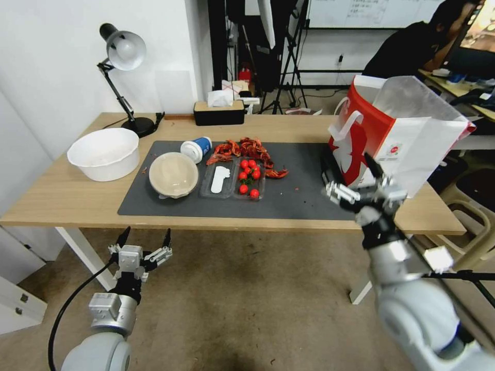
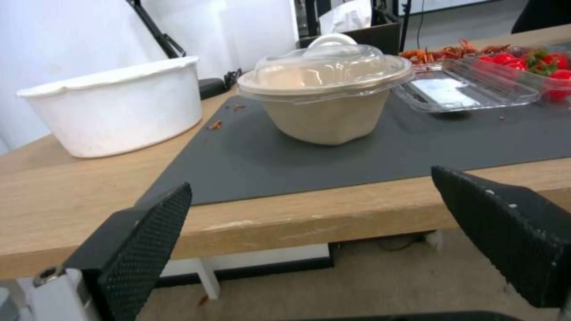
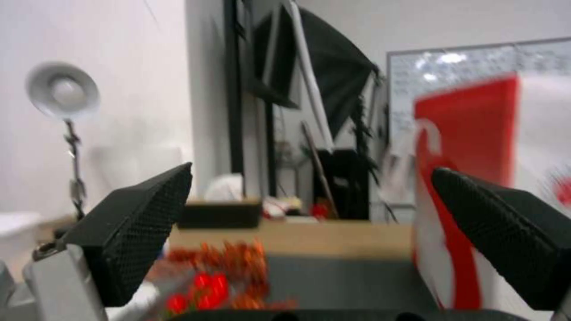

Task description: Pick up the trash from the table and place it into the takeout bag.

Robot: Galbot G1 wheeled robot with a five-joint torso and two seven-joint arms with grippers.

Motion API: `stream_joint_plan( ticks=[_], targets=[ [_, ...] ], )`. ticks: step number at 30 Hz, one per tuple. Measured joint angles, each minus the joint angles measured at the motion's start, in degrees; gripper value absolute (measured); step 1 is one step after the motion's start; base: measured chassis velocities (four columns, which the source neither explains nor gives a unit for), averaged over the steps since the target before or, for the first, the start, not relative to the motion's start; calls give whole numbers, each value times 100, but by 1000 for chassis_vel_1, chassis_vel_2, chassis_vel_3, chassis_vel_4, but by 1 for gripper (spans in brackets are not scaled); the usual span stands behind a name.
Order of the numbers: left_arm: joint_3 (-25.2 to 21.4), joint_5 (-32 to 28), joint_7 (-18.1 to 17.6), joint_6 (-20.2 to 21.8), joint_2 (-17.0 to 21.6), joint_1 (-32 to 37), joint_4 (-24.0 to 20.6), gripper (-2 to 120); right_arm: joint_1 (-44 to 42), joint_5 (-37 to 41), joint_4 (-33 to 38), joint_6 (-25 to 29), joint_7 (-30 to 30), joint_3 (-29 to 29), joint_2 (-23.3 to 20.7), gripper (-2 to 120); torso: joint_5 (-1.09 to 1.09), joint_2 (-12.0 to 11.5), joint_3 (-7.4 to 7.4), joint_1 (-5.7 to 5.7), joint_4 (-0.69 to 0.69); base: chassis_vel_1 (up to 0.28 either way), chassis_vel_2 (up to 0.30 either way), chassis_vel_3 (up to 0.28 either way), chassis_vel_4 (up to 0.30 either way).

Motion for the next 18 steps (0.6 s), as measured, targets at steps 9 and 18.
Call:
stream_joint_plan(
  ticks=[9,18],
  targets=[
    [30,-9,2,-15,11,-41,63,100,-759,-765,-552,544,389,-176,458,100,0,0,0,1,1,0,0,0,0],
    [66,-5,7,-13,1,-87,130,100,-882,-793,-1267,854,475,-230,587,100,1,-1,1,1,1,0,0,0,0]
  ],
)
